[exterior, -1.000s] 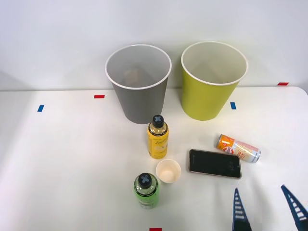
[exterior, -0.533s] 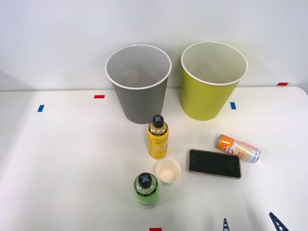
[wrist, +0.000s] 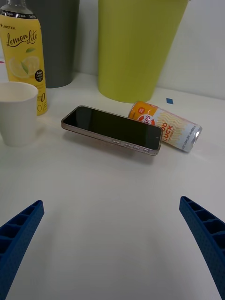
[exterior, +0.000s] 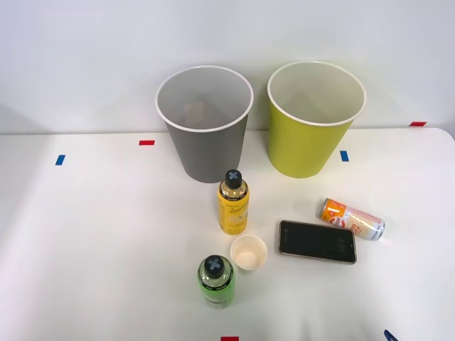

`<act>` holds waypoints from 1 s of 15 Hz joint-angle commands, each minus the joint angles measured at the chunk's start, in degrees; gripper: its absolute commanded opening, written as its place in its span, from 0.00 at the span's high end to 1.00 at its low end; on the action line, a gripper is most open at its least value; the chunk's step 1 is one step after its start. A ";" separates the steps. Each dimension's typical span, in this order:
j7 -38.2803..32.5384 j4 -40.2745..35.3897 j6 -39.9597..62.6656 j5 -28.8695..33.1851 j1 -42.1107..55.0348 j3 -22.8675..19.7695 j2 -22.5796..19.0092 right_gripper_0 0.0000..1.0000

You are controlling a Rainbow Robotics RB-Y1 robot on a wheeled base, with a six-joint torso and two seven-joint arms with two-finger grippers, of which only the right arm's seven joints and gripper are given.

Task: Put cans in the gray bin, plastic bottles in the light green bin

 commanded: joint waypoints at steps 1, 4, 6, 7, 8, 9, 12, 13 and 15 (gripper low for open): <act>0.00 0.01 0.01 0.07 0.00 0.08 -0.03 0.00; 0.00 0.01 0.01 0.07 0.00 0.08 -0.03 0.00; 0.00 0.01 0.01 0.07 0.00 0.08 -0.03 0.00; 0.00 0.01 0.01 0.07 0.00 0.08 -0.03 0.00; 0.00 0.01 0.01 0.07 0.00 0.08 -0.03 0.00; 0.00 0.01 0.01 0.07 0.00 0.08 -0.03 0.00; 0.00 0.01 0.01 0.07 0.00 0.08 -0.03 0.00; 0.00 0.01 0.01 0.07 0.00 0.08 -0.03 0.00; 0.00 0.01 0.01 0.07 0.00 0.08 -0.03 0.00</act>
